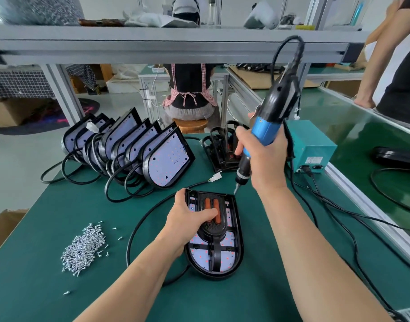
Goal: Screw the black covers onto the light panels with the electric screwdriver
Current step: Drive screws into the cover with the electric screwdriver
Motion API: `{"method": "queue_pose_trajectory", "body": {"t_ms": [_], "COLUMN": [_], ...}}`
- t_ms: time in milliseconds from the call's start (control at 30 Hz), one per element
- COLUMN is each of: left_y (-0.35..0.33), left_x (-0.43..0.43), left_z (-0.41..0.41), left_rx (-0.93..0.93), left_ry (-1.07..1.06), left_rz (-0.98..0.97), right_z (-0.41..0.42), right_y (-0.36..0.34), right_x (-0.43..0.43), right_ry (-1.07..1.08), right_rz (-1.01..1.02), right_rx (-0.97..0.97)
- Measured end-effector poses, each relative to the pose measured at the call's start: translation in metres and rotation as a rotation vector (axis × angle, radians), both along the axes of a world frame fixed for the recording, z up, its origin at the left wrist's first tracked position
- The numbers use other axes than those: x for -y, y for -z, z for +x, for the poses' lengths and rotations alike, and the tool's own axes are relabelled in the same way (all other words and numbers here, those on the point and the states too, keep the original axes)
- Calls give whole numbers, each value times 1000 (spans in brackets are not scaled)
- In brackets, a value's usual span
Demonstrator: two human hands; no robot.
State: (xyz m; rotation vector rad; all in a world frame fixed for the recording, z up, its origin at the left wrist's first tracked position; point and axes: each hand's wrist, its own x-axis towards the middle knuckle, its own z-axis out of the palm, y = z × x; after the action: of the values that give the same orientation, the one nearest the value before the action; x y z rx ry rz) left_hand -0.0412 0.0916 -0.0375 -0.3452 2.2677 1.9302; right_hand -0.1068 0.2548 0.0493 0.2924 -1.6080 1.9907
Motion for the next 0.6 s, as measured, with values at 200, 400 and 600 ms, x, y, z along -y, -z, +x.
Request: {"method": "queue_pose_trajectory", "body": {"t_ms": [200, 400, 600], "left_y": [-1, -5, -19], "left_x": [0, 1, 29], "left_z": [1, 7, 21], "left_rx": [0, 6, -118], "left_ry": [-4, 20, -110], "left_rz": [21, -121, -364], "right_z": [13, 29, 40], "right_y": [-14, 23, 73], "right_x": [-26, -44, -54], "right_ry": [-52, -107, -86], "right_rz": [-227, -649, -714], "right_rx": [16, 235, 441]}}
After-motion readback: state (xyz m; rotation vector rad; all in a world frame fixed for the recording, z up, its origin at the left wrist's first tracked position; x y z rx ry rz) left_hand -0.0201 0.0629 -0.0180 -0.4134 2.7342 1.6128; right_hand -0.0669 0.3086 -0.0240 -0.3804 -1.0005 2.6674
